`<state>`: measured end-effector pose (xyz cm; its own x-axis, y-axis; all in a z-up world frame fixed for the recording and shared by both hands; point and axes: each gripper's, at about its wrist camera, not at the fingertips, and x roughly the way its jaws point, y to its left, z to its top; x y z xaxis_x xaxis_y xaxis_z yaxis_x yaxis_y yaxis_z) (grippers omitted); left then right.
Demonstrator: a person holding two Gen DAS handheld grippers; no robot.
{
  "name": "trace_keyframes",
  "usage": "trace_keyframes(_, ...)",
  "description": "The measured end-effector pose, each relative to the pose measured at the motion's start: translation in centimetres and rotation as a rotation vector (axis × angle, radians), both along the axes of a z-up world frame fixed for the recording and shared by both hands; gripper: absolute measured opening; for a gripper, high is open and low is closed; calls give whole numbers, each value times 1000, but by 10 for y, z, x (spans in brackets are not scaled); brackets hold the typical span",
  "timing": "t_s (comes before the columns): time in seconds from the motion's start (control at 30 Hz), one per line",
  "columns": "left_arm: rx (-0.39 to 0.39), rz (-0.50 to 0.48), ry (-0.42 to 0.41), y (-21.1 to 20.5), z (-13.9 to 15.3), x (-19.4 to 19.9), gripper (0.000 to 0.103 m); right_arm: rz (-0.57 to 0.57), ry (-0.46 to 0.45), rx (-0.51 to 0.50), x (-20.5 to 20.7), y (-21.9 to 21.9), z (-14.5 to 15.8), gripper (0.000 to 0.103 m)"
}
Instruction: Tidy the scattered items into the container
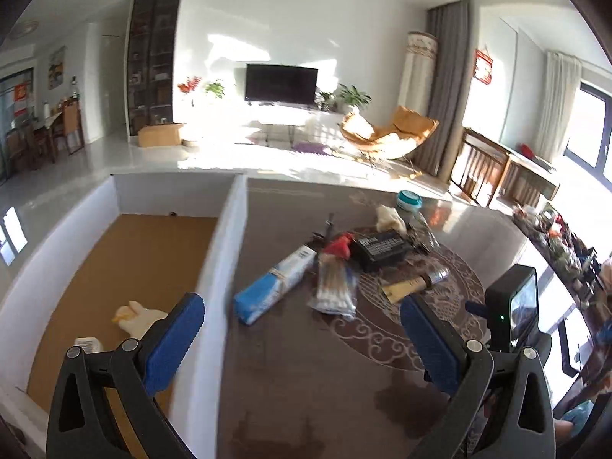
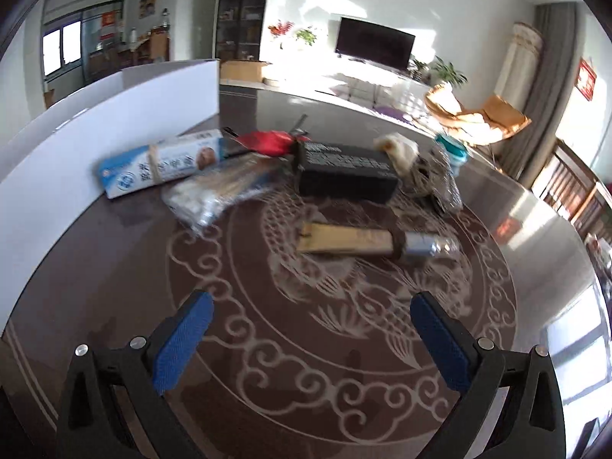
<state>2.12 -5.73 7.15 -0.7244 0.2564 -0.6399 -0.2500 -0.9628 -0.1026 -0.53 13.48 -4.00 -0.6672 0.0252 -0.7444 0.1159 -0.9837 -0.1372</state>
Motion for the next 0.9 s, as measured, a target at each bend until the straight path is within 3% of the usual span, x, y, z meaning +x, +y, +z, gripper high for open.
trace_keyframes(0.17,-65,-88,-186,65,-80,-39,103,-124,-78,-35,6,69,-12,103)
trace_keyframes(0.27,-93,-77,-226,79,-111,-50,103,-146,-94,-76,6,86,-19,103)
trace_keyframes(0.47,-129,-50,-217,81,-134,-51,103,-155,-103,-119,9,89,-19,103)
trace_keyframes(0.6,-165,-66,-208,84,-135,-47,103,-155,-105,-119,10,88,-17,103)
trace_keyframes(0.9,-163,-66,-210,82,-134,-45,103,-155,-105,-120,10,88,-17,103)
